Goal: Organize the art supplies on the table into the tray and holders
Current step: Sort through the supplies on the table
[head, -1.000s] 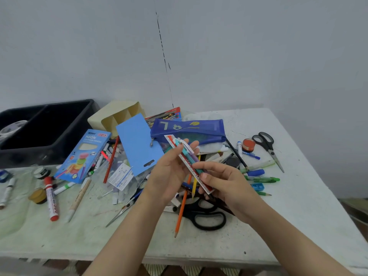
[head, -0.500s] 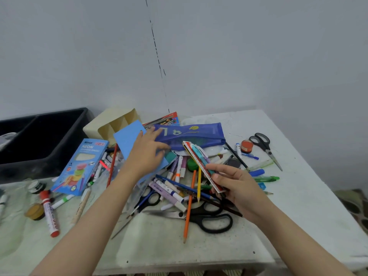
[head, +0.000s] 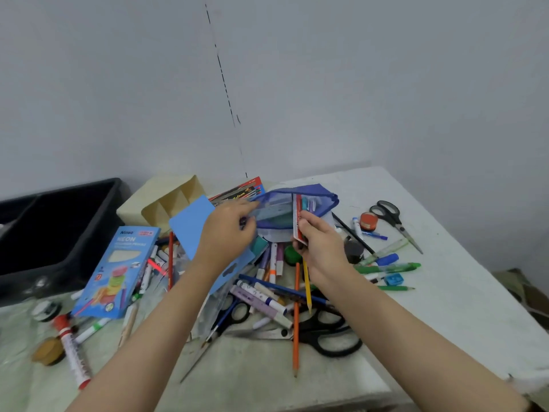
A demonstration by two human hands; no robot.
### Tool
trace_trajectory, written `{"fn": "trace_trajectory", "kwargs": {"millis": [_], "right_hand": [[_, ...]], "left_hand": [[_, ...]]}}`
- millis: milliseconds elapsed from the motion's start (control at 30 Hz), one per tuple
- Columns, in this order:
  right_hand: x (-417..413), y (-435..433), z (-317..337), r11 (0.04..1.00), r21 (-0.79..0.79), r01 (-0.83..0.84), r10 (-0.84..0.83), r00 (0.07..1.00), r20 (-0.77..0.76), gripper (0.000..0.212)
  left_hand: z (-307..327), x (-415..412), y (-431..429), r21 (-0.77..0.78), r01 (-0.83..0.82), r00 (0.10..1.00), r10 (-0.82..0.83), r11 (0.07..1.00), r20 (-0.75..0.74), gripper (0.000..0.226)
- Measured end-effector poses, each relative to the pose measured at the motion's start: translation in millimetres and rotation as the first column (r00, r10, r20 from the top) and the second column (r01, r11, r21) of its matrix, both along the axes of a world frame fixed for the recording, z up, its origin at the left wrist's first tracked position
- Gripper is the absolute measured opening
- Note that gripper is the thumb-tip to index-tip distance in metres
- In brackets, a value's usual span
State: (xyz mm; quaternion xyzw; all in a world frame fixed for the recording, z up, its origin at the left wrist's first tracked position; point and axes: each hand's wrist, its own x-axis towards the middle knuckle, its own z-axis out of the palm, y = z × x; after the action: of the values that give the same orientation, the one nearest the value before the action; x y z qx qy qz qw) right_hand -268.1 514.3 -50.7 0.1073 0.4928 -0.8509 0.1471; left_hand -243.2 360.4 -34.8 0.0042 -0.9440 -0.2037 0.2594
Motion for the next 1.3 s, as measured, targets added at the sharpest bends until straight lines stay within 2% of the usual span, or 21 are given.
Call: {"fn": "trace_trajectory", "kwargs": {"millis": [133, 333, 400, 500, 567, 633, 700, 900, 1033, 1133, 1200, 1300], "right_hand": [[-7.7, -26.5, 2.7, 1.000, -0.014, 0.023, -0.023, 1.000, 0.009, 0.029], [-17.9, -33.7, 9.4, 0.999, -0.033, -0.035, 0.035, 0.999, -0.020, 0.055], [-21.0, -32.8, 10.3, 0.996, 0.057, -0.062, 0.065, 0.996, -0.059, 0.055], [-26.7, -30.7, 7.3, 0.966, 0.250, -0.071, 0.109, 0.984, -0.143, 0.039], [-32.1, -28.1, 2.7, 0.884, 0.468, -0.011, 0.145, 0.957, -0.251, 0.030], [-35.6, -23.7, -0.3, 0.740, 0.669, 0.073, 0.237, 0.902, -0.360, 0.026], [-35.9, -20.0, -1.7, 0.636, 0.762, 0.118, 0.329, 0.852, -0.406, 0.024], [-31.7, -9.0, -6.4, 0.536, 0.828, 0.164, 0.432, 0.790, -0.435, 0.031], [-23.8, 14.1, -8.4, 0.535, 0.829, 0.165, 0.480, 0.748, -0.458, 0.026], [-22.8, 46.2, -14.2, 0.522, 0.831, 0.191, 0.452, 0.765, -0.460, 0.022], [-25.6, 73.2, -17.6, 0.447, 0.857, 0.257, 0.432, 0.777, -0.459, 0.024], [-36.8, 118.0, -21.5, 0.206, 0.918, 0.340, 0.440, 0.805, -0.397, 0.027]], "left_hand": [[2.1, 2.5, 3.9, 0.058, 0.033, 0.999, -0.033, 0.998, -0.003, 0.034], [1.5, 3.1, 0.2, 0.107, 0.074, 0.997, -0.074, 0.992, 0.000, 0.037], [0.0, 2.9, -2.3, 0.120, 0.073, 0.997, -0.075, 0.990, 0.010, 0.037], [-1.2, 1.4, -4.9, 0.134, 0.077, 0.997, -0.080, 0.988, 0.017, 0.036], [-0.9, 0.5, -5.5, 0.153, 0.079, 0.997, -0.082, 0.985, 0.011, 0.035], [-0.8, -1.1, -6.5, 0.161, 0.082, 0.996, -0.084, 0.984, 0.008, 0.034], [-1.3, -3.2, -7.7, 0.161, 0.077, 0.997, -0.080, 0.984, 0.010, 0.034], [-11.4, -12.5, -15.4, 0.206, 0.047, 0.995, -0.063, 0.978, 0.073, 0.031], [-10.9, -13.1, -14.5, 0.226, 0.016, 0.990, -0.046, 0.974, 0.131, 0.036], [-8.7, -12.0, -10.2, 0.214, -0.003, 0.986, -0.032, 0.977, 0.161, 0.040], [-8.9, -11.1, -7.0, 0.192, -0.015, 0.984, -0.019, 0.981, 0.176, 0.039], [-10.2, -6.2, 2.2, 0.230, -0.014, 0.988, -0.022, 0.973, 0.152, 0.042]]}}
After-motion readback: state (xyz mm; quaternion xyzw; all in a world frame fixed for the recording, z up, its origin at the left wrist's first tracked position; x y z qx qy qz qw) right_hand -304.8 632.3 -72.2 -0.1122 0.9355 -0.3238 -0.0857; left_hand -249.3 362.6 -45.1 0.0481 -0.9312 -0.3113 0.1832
